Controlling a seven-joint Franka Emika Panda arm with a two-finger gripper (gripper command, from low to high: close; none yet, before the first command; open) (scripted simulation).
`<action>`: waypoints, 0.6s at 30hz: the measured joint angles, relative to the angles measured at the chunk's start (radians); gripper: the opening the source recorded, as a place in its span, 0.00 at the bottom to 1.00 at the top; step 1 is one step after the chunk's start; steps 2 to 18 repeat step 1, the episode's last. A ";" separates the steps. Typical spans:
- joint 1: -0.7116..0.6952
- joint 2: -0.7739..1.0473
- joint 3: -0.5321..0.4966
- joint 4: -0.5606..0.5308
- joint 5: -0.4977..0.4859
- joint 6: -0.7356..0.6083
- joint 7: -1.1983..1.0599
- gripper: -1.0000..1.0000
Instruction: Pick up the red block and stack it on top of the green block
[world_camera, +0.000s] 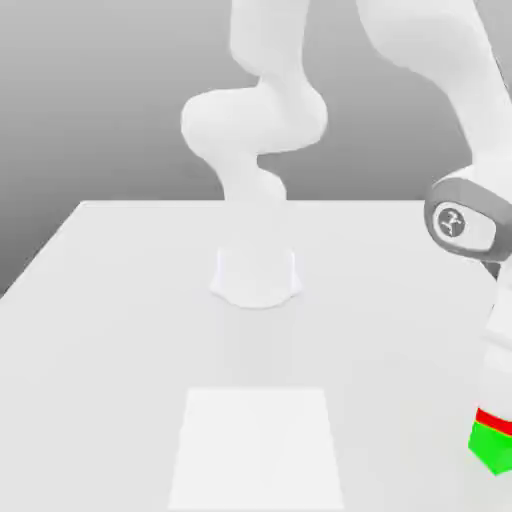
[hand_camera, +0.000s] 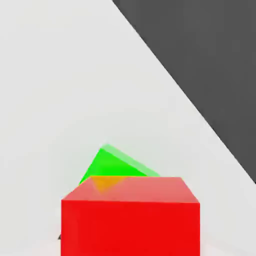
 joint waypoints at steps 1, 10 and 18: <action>0.000 0.000 0.000 0.000 0.000 0.000 0.000 1.00; 0.000 0.000 0.000 0.000 0.000 0.000 0.000 1.00; 0.000 0.000 0.000 0.000 0.000 0.000 0.000 1.00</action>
